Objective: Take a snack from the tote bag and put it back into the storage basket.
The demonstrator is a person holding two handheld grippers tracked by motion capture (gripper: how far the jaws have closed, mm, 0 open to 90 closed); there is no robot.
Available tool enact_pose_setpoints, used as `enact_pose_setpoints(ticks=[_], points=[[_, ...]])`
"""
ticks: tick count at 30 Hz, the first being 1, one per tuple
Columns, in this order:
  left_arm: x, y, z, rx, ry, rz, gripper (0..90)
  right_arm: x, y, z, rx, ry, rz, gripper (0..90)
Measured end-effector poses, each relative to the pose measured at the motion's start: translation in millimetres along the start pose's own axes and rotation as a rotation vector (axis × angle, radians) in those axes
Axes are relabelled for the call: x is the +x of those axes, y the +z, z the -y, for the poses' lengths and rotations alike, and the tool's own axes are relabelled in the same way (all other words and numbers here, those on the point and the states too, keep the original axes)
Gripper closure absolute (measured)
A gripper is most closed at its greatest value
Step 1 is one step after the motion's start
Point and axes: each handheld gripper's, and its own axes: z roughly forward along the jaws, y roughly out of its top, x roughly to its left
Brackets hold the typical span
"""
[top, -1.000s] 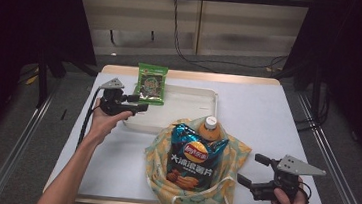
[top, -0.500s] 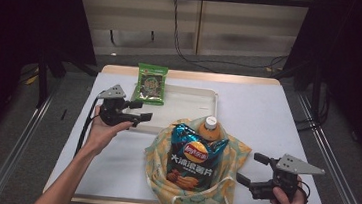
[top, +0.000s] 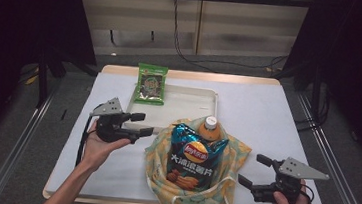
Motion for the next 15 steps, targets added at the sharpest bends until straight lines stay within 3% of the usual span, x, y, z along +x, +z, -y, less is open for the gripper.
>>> enact_pose_setpoints(ticks=[6,15], points=[[-14.7,2.3,-0.5,-0.031,0.007,0.076,43.7,1.8,-0.3,-0.3,0.001,0.005,0.006,3.8],[-32.8,12.2,-15.6,-0.058,0.057,0.175,36.4,1.6,-0.5,0.0,0.004,0.004,0.006,3.8]])
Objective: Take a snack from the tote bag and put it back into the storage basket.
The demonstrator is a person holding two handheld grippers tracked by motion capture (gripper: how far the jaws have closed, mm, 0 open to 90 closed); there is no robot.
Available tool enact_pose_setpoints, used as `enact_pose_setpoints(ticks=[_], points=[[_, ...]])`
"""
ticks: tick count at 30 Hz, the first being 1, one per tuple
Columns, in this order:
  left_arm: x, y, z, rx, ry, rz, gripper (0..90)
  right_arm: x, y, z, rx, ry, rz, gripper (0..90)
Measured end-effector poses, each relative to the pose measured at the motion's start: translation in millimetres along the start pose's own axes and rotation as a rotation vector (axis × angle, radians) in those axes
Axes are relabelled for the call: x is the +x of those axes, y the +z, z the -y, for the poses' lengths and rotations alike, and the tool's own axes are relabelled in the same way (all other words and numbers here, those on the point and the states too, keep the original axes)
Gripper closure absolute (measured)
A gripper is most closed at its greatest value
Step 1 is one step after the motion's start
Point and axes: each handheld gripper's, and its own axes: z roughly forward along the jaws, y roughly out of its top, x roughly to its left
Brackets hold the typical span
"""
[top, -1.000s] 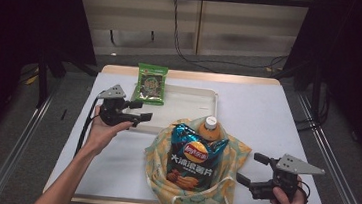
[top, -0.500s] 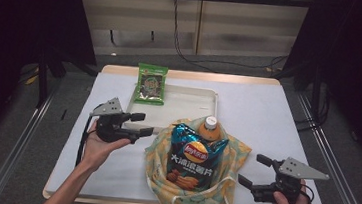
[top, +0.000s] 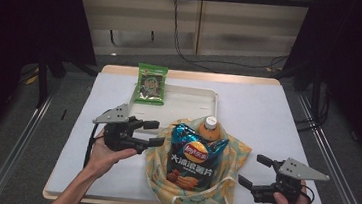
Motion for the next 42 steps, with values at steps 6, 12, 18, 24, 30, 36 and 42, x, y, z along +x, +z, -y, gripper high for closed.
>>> enact_pose_setpoints(ticks=[6,12,18,24,30,36,42], points=[[-1.7,17.9,-9.2,0.016,-0.002,0.029,28.5,-0.5,0.9,0.3,0.001,0.001,-0.003,3.5],[3.8,35.3,-13.4,0.027,-0.008,0.070,23.7,0.1,0.9,0.5,0.003,-0.009,-0.006,3.5],[6.5,58.0,-10.7,0.071,-0.012,0.105,17.0,-0.7,2.3,0.4,0.008,-0.011,-0.014,3.3],[0.6,69.1,-5.1,0.111,0.025,0.144,13.5,-0.6,1.4,0.9,0.008,-0.009,-0.011,3.2],[-2.1,65.4,-7.7,0.127,0.064,0.146,21.2,1.3,1.4,0.4,0.010,-0.018,-0.022,3.2],[-1.4,63.4,-9.4,0.131,0.065,0.169,34.3,2.1,3.4,0.7,0.023,-0.022,-0.023,3.1],[-1.4,59.8,-7.6,0.133,0.067,0.194,55.8,0.9,2.8,0.5,0.020,-0.011,-0.016,3.4]])
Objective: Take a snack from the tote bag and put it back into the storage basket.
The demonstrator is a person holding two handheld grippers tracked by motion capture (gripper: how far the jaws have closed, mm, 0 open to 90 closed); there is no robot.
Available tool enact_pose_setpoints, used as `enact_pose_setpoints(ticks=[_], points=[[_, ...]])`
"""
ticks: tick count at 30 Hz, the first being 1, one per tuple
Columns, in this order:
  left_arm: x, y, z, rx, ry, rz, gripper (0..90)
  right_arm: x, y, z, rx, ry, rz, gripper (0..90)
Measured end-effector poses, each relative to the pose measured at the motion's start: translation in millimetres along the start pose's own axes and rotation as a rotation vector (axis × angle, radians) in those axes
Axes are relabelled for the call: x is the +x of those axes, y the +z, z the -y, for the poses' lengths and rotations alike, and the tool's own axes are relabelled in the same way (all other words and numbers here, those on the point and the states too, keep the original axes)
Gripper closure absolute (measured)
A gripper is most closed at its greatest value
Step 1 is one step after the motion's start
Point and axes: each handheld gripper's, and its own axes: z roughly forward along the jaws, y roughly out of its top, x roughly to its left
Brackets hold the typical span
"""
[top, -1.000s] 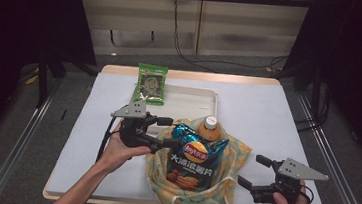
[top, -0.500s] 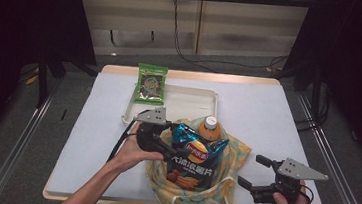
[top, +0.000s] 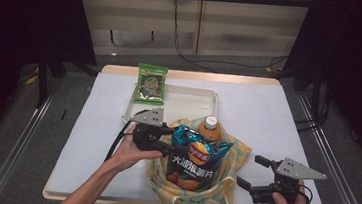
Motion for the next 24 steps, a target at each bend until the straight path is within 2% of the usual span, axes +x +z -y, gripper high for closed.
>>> enact_pose_setpoints(ticks=[3,7,13,17,19,24], points=[[-0.8,-4.3,-0.2,-0.006,-0.001,0.005,70.6,0.6,-0.6,0.1,-0.001,-0.006,-0.004,3.3],[-3.9,-5.2,-1.1,-0.017,-0.001,0.017,77.3,-0.1,-0.3,0.2,0.001,-0.004,-0.003,3.3],[-9.2,-5.7,-2.4,-0.023,0.000,0.022,81.3,0.0,-0.9,0.1,-0.006,-0.005,-0.005,3.2],[-9.1,-4.8,-0.8,-0.040,-0.022,0.000,82.4,0.1,-2.0,-0.1,-0.008,-0.006,-0.004,2.9],[-8.8,-4.0,-0.9,-0.053,-0.051,-0.013,82.8,0.0,-2.7,-0.1,-0.014,-0.005,-0.005,2.7],[-11.3,-3.7,-4.3,-0.062,-0.060,-0.010,84.6,-0.4,-3.1,0.0,-0.016,-0.001,-0.006,2.7]])
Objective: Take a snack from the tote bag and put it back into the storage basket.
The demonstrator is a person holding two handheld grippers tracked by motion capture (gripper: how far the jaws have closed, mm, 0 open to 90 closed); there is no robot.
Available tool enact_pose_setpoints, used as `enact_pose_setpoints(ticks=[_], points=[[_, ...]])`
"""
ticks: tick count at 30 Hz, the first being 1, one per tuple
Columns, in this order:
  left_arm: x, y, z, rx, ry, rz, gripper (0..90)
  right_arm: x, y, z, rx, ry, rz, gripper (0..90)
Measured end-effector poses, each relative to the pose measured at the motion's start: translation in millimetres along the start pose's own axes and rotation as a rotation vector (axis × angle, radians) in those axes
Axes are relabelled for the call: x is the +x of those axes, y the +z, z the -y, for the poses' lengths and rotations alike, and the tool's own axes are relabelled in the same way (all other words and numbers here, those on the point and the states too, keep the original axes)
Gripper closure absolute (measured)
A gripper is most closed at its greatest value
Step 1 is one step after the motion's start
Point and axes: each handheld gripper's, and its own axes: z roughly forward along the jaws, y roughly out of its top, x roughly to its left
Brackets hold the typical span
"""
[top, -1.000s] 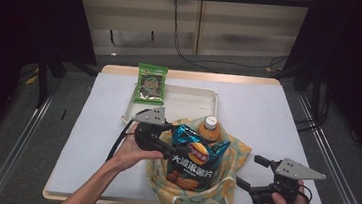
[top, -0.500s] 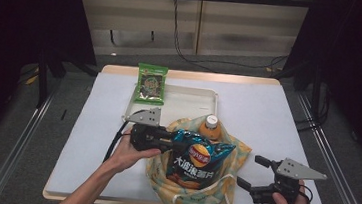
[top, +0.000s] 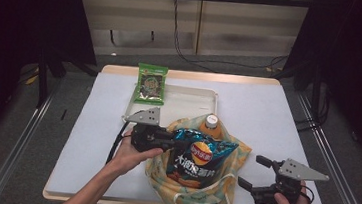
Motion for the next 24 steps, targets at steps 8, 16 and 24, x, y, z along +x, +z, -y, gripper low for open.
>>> enact_pose_setpoints(ticks=[8,16,24], points=[[-4.4,-2.7,-5.7,-0.028,0.002,0.009,85.2,-0.1,0.2,0.0,-0.001,0.000,-0.002,2.6],[-6.1,-4.9,-10.9,-0.037,-0.012,-0.011,85.3,-0.7,-0.8,0.0,-0.005,0.003,0.000,2.6],[-15.0,-7.3,-21.5,-0.052,0.011,-0.009,85.5,-1.4,-0.9,0.1,-0.005,0.003,0.001,2.5]])
